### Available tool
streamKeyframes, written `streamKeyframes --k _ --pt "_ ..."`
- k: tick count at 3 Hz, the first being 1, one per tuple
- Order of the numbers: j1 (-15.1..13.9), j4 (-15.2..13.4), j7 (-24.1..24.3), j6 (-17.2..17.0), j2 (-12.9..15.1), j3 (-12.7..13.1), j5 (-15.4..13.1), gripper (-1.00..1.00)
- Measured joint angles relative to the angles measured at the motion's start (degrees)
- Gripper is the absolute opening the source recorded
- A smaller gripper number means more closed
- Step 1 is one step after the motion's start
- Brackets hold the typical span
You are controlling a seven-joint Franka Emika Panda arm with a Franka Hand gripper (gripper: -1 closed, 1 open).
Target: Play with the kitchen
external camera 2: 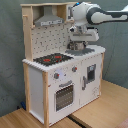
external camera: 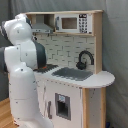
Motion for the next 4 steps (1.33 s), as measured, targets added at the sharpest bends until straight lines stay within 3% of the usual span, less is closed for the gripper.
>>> streamKeyframes --k 2,4 --pt "0.3 -10.4 3.4 5.9 8.1 0.5 -4.6 -1.00" --pt "0.1 -17.4 6.2 10.7 15.0 0.4 -9.0 -1.00"
